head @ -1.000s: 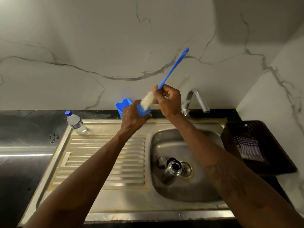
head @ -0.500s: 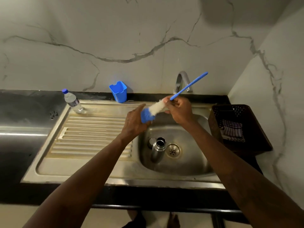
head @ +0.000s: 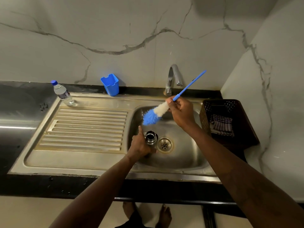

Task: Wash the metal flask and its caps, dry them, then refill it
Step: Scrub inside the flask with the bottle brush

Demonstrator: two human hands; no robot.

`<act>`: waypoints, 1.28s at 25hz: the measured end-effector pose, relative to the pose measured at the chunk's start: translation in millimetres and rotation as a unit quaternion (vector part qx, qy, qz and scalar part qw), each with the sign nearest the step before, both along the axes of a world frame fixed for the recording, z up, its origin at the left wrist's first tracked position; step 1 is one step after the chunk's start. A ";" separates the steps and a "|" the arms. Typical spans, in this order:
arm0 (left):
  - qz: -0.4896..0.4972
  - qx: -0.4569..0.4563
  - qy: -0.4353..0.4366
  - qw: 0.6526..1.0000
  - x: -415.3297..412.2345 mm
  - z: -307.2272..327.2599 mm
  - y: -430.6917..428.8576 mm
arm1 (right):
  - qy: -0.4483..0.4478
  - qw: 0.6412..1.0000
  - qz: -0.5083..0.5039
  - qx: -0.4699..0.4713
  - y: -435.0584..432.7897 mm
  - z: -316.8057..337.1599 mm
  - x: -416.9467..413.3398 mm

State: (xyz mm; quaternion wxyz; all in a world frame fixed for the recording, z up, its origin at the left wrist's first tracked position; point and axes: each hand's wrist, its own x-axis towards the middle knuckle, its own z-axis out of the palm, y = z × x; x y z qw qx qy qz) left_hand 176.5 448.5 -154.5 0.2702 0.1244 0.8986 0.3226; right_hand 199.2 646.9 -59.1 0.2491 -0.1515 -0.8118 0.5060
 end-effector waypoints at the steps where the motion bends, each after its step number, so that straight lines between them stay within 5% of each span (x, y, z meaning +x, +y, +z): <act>1: 0.018 0.011 -0.007 1.000 1.1 -5.5 1.7 | 0.004 1.000 -0.001 -0.001 -0.5 0.6 0.4; 7: 0.013 0.070 0.058 0.996 -4.4 -22.5 -4.3 | 0.030 0.999 -0.011 0.014 -4.4 9.4 1.0; 15: 0.072 0.184 0.151 0.969 -27.5 39.1 -23.2 | 0.164 0.985 -0.058 -0.003 -14.4 57.4 -16.0; 24: 0.083 0.127 0.323 0.934 -93.8 118.9 -43.0 | 0.278 0.953 -0.098 -0.071 -19.6 105.5 -44.2; 32: 0.050 0.060 0.374 0.924 -109.1 114.8 -61.3 | 0.214 0.971 -0.108 -0.012 -31.0 109.9 -59.0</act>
